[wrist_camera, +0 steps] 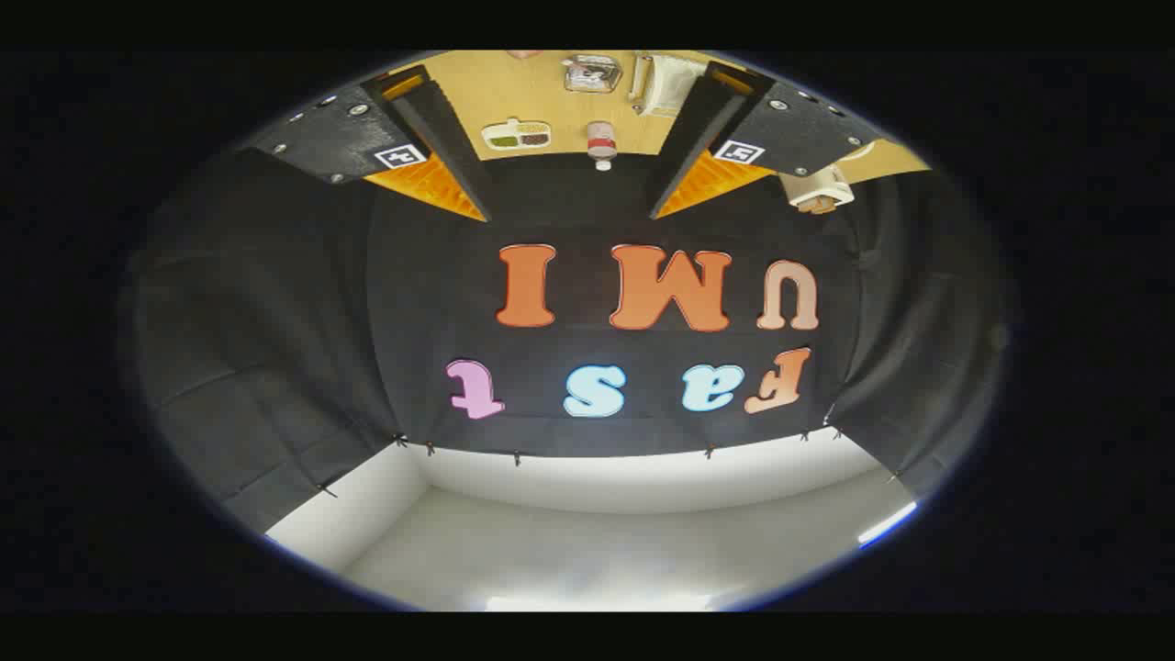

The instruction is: Take the plate from the dish rack, then take the spoon from the basket and place it into the plate.

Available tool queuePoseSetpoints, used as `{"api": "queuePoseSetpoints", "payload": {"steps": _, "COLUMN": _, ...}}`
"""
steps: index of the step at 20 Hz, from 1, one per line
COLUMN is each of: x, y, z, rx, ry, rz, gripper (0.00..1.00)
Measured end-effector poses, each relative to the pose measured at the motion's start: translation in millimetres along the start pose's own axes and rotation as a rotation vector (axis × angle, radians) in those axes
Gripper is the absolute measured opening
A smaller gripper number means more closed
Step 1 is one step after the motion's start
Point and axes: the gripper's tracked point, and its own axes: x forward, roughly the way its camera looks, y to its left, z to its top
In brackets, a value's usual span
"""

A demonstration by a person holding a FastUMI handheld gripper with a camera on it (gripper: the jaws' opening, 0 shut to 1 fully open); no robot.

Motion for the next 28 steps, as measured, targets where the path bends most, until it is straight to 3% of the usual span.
{"api": "queuePoseSetpoints", "payload": {"steps": 28, "x": 45, "y": 48, "z": -10, "rx": 0.01, "ry": 0.075, "rz": 0.123, "gripper": 0.98}}
